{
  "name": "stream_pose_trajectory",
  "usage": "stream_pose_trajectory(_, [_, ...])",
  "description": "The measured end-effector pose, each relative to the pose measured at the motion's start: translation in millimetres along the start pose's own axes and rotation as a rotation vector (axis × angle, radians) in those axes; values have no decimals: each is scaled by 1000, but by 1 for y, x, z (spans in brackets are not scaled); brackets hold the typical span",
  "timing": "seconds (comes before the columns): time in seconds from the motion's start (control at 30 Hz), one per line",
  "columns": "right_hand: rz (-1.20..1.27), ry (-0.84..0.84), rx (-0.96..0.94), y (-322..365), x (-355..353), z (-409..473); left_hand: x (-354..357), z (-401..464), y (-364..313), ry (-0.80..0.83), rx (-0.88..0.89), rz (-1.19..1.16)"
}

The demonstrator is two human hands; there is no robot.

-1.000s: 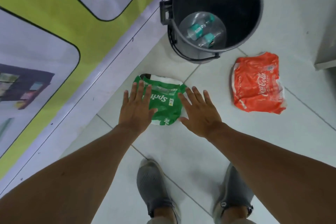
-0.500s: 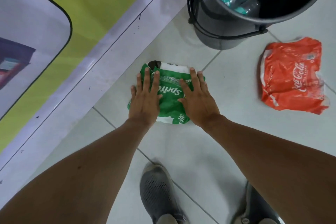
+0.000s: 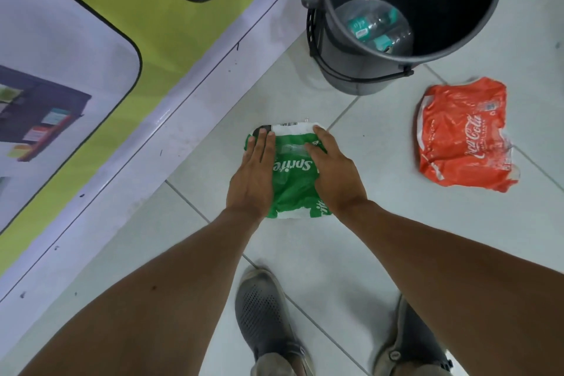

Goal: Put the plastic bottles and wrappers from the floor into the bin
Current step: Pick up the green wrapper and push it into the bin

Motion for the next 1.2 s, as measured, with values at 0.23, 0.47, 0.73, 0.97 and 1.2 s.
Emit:
stream_pose_trajectory(0.23, [58, -7, 9, 10, -95, -45, -73, -28, -59, -52, 6, 14])
stream_pose_trajectory(0.47, [113, -144, -32, 33, -237, -66, -170, -31, -131, -132, 41, -14])
stream_pose_trajectory(0.73, [149, -346, 121, 8, -345, 13, -252, 70, -211, -226, 209, 110])
stream_pose_trajectory(0.97, [119, -279, 246, -26, -322, 82, -203, 155, -234, 65, 305, 317])
stream_pose_trajectory(1.2, [-308, -113, -51, -33, -273, 83, -171, 179, -209, 229, 228, 364])
Point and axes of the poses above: each hand's wrist, its own z-axis towards the middle knuckle, its own x-axis out of the palm, y = z × x, the point moved 7 cm from there along z, towards the middle knuckle, and after that the axes turned 9 degrees about x, right-handed, at the moved point
